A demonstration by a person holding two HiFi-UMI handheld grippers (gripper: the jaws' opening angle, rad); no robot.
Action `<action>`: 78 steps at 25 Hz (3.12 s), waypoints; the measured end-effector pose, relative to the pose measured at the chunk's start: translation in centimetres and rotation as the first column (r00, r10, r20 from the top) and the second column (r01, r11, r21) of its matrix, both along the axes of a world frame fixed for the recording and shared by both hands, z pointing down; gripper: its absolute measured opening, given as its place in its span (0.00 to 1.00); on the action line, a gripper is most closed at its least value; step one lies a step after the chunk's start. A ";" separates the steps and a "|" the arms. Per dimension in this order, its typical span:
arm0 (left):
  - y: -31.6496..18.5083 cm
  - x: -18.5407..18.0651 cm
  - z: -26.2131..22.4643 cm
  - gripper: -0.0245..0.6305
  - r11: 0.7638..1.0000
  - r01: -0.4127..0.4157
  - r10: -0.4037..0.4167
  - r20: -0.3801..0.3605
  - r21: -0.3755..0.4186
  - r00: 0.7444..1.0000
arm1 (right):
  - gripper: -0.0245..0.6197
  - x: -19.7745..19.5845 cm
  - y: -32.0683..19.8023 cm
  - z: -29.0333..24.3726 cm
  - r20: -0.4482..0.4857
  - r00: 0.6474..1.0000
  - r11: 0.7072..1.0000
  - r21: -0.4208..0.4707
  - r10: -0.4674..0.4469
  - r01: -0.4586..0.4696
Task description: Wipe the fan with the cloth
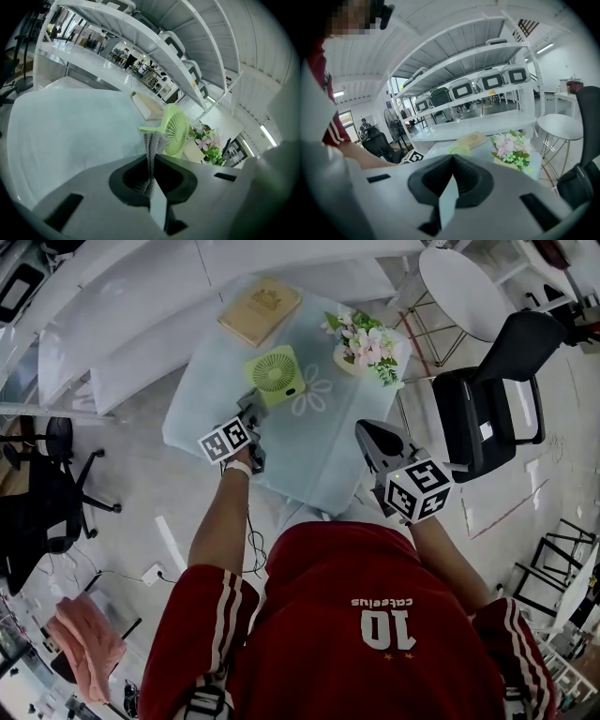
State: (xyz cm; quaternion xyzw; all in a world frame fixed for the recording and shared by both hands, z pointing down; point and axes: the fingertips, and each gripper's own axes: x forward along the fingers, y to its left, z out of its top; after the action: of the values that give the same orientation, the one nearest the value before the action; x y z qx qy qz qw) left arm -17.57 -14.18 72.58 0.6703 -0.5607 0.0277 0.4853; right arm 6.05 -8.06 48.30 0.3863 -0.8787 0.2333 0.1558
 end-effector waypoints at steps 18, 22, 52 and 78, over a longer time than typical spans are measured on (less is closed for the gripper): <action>0.7 -1.2 -0.1 0.08 0.999 0.033 -0.033 -0.001 -0.007 0.999 | 0.04 -0.5 -0.2 -0.9 0.012 1.000 1.000 0.018 0.001 -0.001; 1.3 -1.2 -0.4 0.08 0.999 0.032 -0.032 -0.006 -0.002 0.999 | 0.04 -0.7 -0.1 -1.1 0.014 1.000 1.000 0.024 -0.001 0.001; 11.2 -1.6 -22.9 0.08 0.879 -0.197 0.131 0.178 0.435 0.975 | 0.04 -6.7 3.1 -4.8 0.077 0.994 0.993 0.101 -0.076 0.068; 23.8 14.9 -43.7 0.08 0.712 -0.128 -0.035 0.217 0.690 0.976 | 0.04 14.2 9.2 -17.7 0.167 0.977 0.964 0.252 -0.134 0.089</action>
State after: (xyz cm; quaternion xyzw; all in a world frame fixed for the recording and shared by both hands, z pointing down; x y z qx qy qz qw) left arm -2.62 9.59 28.91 0.8108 -0.5611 -0.1026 0.1311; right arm 20.22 1.17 30.58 0.3289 -0.9317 0.1492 0.0388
